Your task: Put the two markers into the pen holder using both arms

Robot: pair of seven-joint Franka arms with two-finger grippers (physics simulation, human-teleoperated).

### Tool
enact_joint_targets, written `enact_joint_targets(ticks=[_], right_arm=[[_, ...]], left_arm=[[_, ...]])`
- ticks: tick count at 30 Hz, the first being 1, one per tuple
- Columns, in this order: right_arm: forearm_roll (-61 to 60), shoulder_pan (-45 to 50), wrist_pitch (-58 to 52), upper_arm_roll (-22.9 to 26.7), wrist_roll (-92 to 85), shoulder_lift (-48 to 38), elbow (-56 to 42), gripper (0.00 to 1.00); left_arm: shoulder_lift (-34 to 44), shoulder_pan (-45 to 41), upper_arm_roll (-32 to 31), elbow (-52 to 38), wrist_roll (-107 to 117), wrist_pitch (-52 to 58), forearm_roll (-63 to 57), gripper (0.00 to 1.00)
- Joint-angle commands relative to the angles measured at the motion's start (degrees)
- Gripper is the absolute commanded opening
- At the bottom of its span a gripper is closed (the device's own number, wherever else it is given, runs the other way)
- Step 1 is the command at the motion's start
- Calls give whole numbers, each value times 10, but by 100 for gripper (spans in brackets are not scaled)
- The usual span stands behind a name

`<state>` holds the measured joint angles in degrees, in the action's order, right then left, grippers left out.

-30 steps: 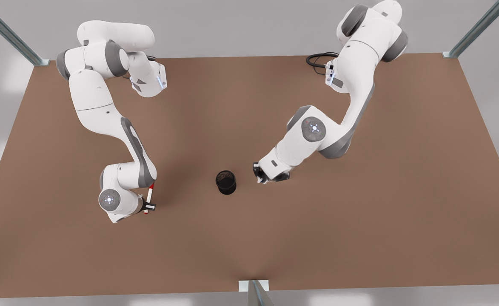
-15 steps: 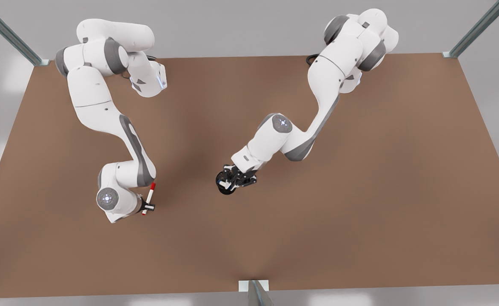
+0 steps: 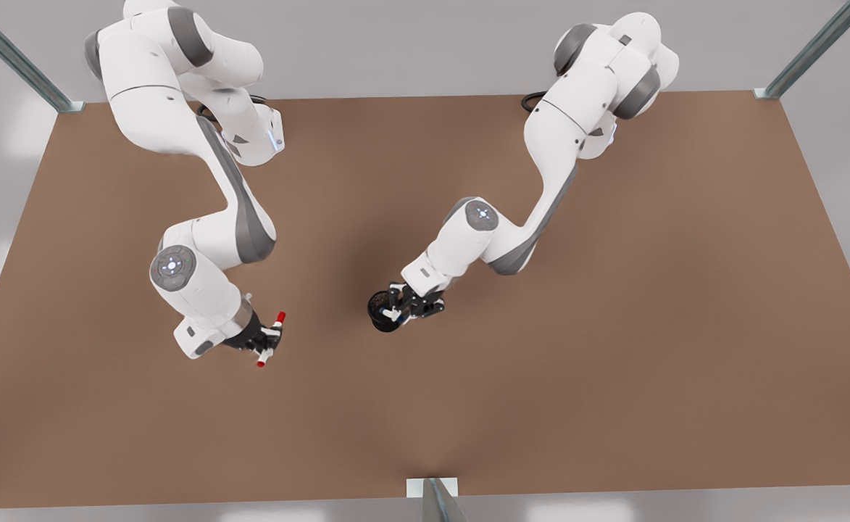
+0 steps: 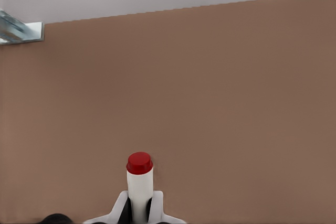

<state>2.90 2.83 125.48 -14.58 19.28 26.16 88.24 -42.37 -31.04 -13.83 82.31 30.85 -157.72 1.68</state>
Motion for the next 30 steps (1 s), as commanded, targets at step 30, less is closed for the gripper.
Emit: enact_joint_targets(ticks=[30], right_arm=[[547, 111, 213, -128, 529, 6, 40, 31]], left_arm=[[279, 311, 67, -31, -339, 710, -25, 100]])
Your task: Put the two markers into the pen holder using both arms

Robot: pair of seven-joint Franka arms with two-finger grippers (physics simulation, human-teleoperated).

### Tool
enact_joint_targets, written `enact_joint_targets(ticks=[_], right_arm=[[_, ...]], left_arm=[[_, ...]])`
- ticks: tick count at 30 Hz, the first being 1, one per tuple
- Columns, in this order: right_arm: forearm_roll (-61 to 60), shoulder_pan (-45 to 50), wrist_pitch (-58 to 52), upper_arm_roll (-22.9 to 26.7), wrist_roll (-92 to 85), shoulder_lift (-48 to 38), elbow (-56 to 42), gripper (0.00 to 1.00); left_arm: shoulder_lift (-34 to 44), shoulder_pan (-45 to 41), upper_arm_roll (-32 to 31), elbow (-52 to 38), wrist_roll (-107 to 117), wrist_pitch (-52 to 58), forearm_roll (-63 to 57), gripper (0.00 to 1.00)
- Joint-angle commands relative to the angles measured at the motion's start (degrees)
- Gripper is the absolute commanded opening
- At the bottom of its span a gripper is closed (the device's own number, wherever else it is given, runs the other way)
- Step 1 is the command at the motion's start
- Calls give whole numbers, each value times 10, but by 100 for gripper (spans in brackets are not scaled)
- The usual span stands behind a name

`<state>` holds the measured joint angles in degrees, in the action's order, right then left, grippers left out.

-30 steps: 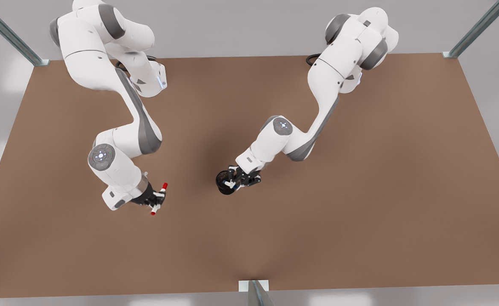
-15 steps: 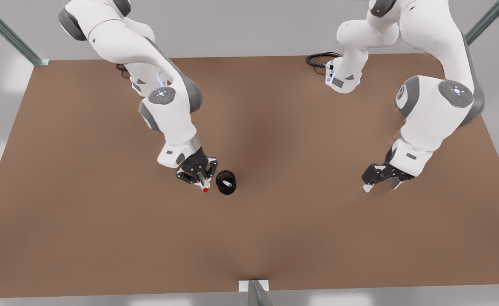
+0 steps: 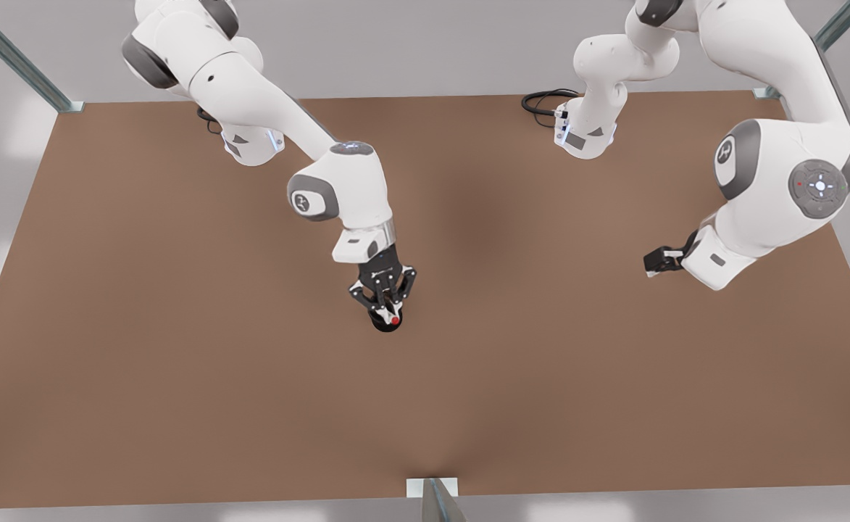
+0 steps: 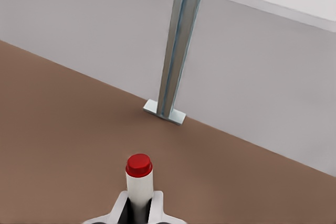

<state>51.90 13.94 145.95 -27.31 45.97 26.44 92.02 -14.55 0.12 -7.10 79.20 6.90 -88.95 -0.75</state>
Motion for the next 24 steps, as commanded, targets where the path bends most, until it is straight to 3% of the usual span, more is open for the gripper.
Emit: enact_joint_targets(ticks=[1, 6, 24], right_arm=[[65, 1, 9, 0, 269, 3, 6, 31], [166, 1, 14, -3, 374, -2, 51, 31], [308, -2, 14, -11, 518, -19, 122, 31]], left_arm=[[-1, 0, 0, 0, -100, 22, 0, 100], [-8, 0, 0, 0, -99, 22, 1, 100], [-27, 9, 1, 0, -102, 25, 4, 100]])
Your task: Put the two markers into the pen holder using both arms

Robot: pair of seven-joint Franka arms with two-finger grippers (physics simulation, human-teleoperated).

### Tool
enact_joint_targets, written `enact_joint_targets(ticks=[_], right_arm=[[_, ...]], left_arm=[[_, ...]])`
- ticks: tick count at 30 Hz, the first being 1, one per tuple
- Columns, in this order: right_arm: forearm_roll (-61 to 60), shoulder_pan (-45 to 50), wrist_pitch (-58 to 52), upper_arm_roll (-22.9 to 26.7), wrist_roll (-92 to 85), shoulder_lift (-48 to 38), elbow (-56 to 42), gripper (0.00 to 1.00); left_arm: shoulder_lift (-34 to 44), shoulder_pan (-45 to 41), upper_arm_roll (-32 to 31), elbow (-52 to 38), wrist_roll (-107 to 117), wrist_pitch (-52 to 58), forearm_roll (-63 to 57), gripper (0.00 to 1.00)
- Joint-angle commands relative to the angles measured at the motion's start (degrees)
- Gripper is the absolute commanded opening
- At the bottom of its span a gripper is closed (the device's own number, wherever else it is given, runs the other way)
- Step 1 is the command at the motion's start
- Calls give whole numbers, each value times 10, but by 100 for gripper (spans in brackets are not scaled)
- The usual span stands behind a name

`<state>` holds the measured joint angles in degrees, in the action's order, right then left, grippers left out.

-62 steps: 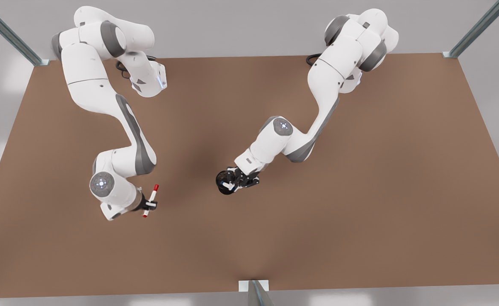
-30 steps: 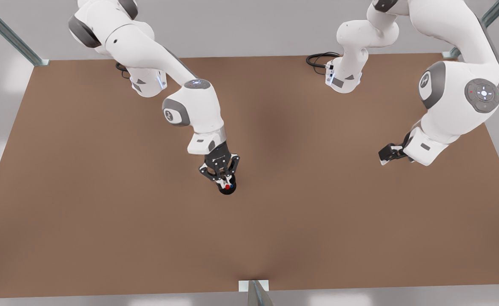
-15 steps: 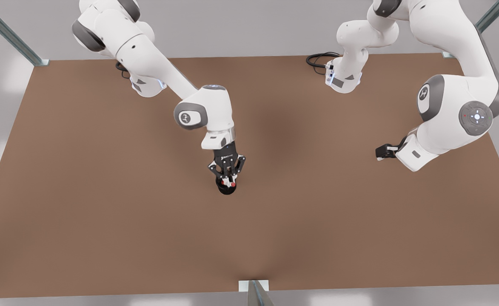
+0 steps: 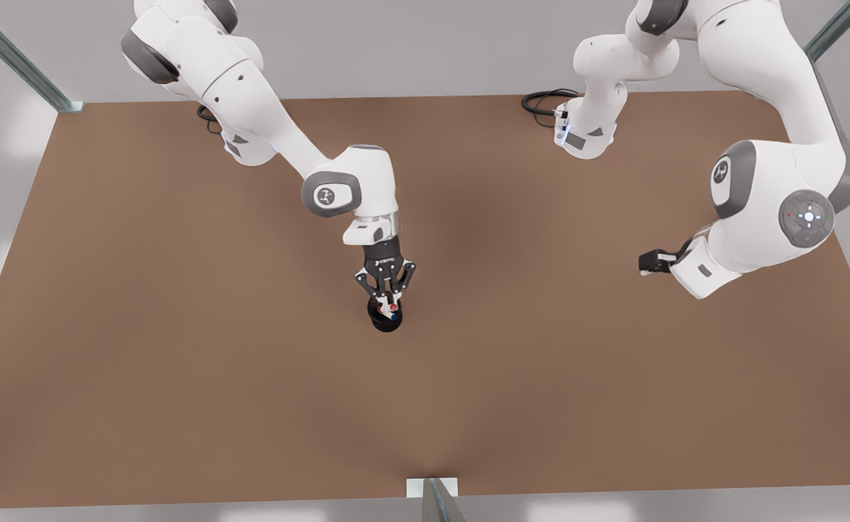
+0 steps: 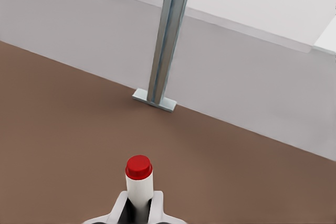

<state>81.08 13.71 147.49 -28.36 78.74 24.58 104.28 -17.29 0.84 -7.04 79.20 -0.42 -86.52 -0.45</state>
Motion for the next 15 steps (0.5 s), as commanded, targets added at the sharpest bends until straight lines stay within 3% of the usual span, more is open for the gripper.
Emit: enact_joint_targets(ticks=[1, 9, 15], right_arm=[[17, -1, -1, 0, 190, -1, 4, 31], [157, 0, -5, 1, 311, 30, 18, 31], [157, 23, -20, 0, 319, 31, 14, 31]], left_arm=[[-2, 1, -1, -1, -29, 0, 1, 100], [-7, 7, 0, -1, -30, 0, 1, 100], [-12, 11, 0, -1, -30, 0, 1, 100]])
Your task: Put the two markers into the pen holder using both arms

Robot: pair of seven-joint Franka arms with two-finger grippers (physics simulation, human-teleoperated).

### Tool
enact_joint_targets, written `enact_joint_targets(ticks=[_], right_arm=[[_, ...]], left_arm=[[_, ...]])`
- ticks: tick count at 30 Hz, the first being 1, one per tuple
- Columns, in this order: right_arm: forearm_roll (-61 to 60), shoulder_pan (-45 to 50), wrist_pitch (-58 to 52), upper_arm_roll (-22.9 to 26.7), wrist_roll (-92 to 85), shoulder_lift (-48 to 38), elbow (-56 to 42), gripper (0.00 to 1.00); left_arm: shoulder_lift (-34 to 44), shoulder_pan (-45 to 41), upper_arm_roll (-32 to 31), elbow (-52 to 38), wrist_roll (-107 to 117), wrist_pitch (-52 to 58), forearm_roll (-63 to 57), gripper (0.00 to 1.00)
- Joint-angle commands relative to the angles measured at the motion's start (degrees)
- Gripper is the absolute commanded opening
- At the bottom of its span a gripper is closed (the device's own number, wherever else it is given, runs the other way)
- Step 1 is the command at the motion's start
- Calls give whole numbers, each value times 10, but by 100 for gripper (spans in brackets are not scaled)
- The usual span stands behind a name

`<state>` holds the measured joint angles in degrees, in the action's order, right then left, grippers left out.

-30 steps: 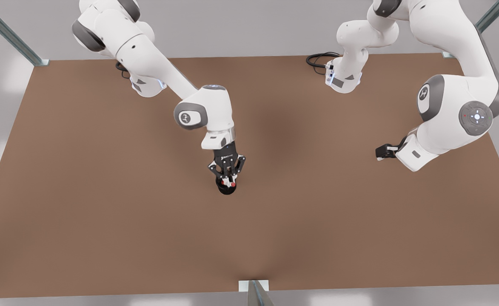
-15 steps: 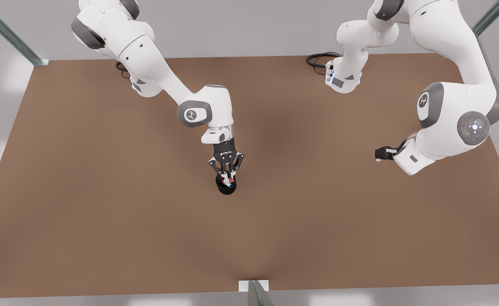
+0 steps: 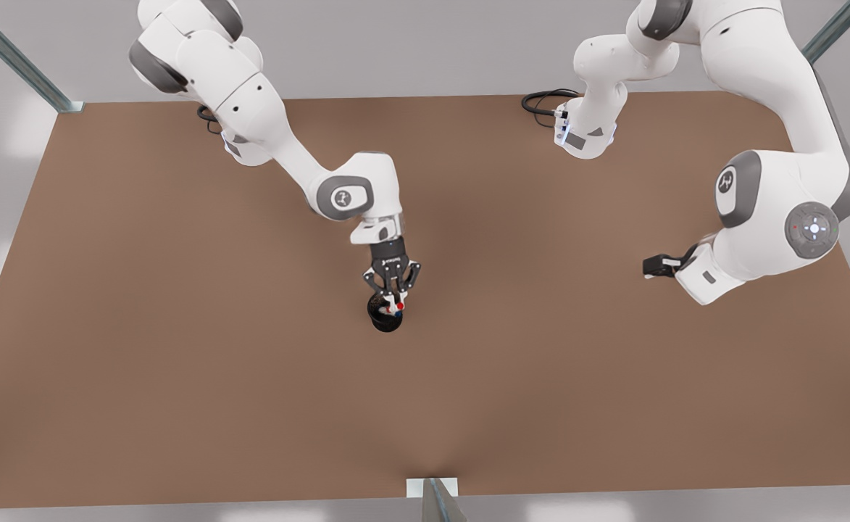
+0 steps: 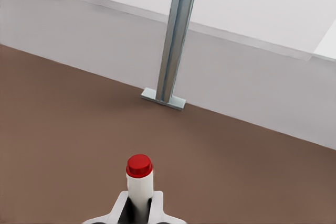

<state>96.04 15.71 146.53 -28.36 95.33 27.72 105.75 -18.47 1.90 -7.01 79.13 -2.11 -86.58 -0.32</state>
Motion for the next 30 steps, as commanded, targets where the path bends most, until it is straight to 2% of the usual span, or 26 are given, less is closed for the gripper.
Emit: enact_joint_targets(ticks=[1, 12, 13, 15, 16, 18, 20, 21, 22, 23, 24, 25, 26, 27, 28, 29, 30], right_arm=[[7, 3, -11, 1, 154, 0, 0, 31], [17, -10, -12, 5, 157, -2, 29, 33], [18, -10, -12, 7, 157, 5, 29, 38], [17, -11, -11, 7, 157, 8, 25, 85], [16, -12, -10, 7, 158, 8, 24, 99], [-16, -14, -9, 2, 148, -2, 9, 100], [-265, -26, -12, 1, -76, -50, -24, 100], [-420, -36, -68, 1, -231, -82, -59, 100], [-566, -38, -187, 1, -364, -89, -145, 100], [-638, -38, -328, -5, -402, -89, -226, 100], [-697, -53, -410, -6, -408, -89, -259, 100], [-742, -91, -447, -12, -422, -90, -260, 100], [-842, -122, -462, 37, -548, -158, -243, 100], [-913, -122, -481, 138, -708, -181, -236, 100], [-928, -117, -523, 200, -810, -185, -239, 100], [-962, -77, -549, 289, -913, -188, -239, 100], [-965, -77, -542, 306, -941, -160, -238, 100]], left_arm=[[0, 0, 0, 0, -13, 0, 0, 100], [-8, 0, -1, 0, -14, -5, 1, 100], [-8, 0, 0, 0, -14, -6, 0, 100], [-9, 0, 0, 0, -14, -6, 0, 100], [-9, 0, 0, 0, -14, -6, 0, 100], [-8, 1, 0, -1, -14, -6, 0, 100], [-6, -3, -1, -5, -14, -5, -1, 100], [-4, -8, -5, -6, -10, -4, -3, 100], [-3, -21, -5, -7, -10, -4, -6, 100], [-2, -22, -5, -17, -8, -3, -6, 100], [-2, -30, -5, -21, -10, -4, -6, 100], [-2, -34, -5, -28, -11, -3, -7, 100], [0, -33, -6, -35, -13, -4, -7, 100], [0, -33, -8, -45, -12, -3, -7, 100], [1, -33, -7, -45, -13, -3, -7, 100], [1, -32, -6, -53, -12, -2, -7, 100], [1, -32, -5, -53, -11, 2, -8, 100]])
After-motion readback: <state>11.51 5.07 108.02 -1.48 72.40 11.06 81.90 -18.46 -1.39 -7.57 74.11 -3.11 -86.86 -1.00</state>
